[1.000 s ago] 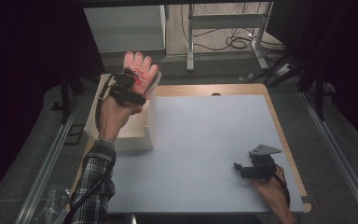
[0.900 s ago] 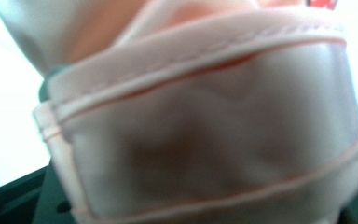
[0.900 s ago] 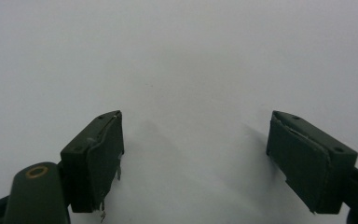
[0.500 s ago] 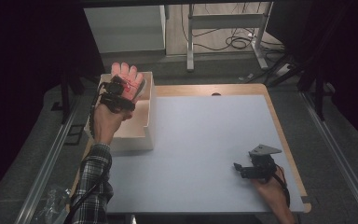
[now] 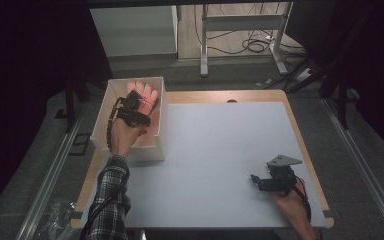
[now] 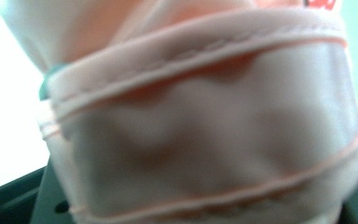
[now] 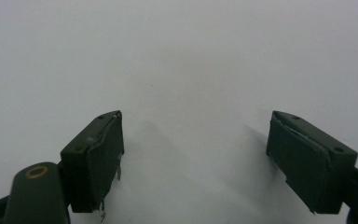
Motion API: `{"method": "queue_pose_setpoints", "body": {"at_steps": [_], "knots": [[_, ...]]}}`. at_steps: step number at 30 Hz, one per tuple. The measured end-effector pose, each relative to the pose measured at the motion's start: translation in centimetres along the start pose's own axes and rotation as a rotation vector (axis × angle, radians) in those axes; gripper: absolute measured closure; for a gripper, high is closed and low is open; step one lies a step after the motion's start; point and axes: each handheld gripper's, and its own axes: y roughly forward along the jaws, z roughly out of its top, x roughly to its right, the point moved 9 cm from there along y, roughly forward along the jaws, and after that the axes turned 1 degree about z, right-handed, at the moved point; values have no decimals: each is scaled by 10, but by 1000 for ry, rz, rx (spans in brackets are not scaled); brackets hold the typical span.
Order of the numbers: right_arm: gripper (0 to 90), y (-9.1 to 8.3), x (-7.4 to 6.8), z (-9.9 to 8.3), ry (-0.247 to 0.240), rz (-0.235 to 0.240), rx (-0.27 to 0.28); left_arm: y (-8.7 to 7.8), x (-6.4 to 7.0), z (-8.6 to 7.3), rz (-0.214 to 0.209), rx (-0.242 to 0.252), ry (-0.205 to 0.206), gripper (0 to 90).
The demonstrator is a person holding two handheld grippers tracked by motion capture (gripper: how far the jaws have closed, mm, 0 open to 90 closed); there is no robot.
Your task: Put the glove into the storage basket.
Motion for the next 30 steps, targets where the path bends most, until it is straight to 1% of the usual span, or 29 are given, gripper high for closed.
{"method": "queue_pose_setpoints", "body": {"at_steps": [6, 12, 20, 22, 23, 25, 27, 30], "knots": [[190, 0, 0, 0, 0, 0, 0, 8, 4, 0, -6, -22, 3, 360], [190, 0, 0, 0, 0, 0, 0, 17, 10, -1, -12, -47, 21, 360], [190, 0, 0, 0, 0, 0, 0, 29, 11, -3, -21, -82, 24, 358], [190, 0, 0, 0, 0, 0, 0, 33, 13, -5, -30, -108, 26, 356], [190, 0, 0, 0, 0, 0, 0, 35, 12, -6, -21, -132, 34, 355], [190, 0, 0, 0, -1, 0, 0, 36, 14, -5, -15, -144, 45, 351], [190, 0, 0, 0, 0, 0, 0, 38, 14, -5, -19, -154, 47, 343], [190, 0, 0, 0, 0, 0, 0, 43, 16, -7, -31, -195, 48, 312]]}}
